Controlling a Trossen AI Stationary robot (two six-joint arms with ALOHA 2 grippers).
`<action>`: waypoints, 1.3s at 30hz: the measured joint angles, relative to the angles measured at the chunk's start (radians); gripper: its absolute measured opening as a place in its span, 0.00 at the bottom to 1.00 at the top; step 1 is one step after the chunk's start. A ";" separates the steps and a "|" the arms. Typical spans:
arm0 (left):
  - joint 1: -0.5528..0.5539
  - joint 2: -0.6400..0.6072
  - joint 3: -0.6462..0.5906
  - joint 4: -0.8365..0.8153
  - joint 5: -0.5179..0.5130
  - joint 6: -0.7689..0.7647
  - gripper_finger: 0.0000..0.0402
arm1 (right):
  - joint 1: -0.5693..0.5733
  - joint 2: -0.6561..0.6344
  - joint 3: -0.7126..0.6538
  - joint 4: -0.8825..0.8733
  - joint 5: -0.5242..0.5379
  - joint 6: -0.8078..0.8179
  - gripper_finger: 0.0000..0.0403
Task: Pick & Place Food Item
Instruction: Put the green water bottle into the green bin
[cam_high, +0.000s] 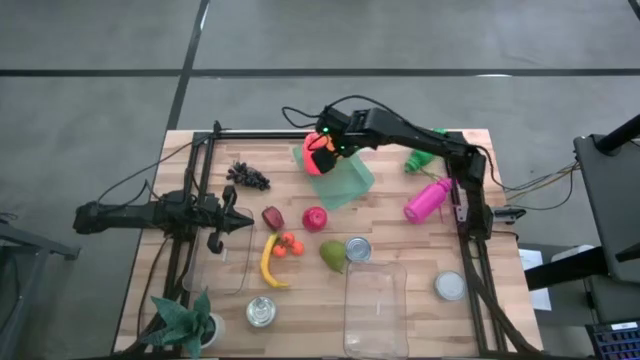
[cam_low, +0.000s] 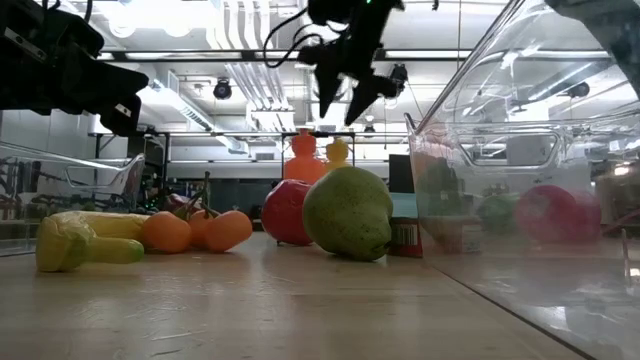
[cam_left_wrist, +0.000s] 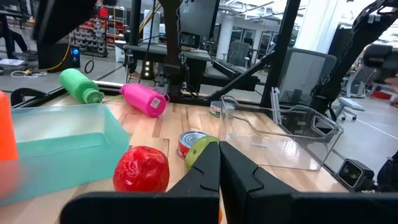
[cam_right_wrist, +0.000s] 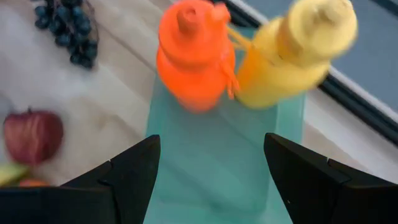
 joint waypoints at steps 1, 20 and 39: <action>0.000 0.000 0.000 0.000 0.000 0.000 0.00 | 0.000 -0.016 0.000 -0.032 -0.011 0.000 0.71; 0.000 0.000 0.000 0.000 0.000 0.000 0.00 | 0.007 -0.298 -0.273 -0.352 0.121 0.268 0.71; 0.000 0.000 0.000 0.000 0.000 0.000 0.00 | -0.052 -0.739 -1.079 0.267 0.170 1.153 0.71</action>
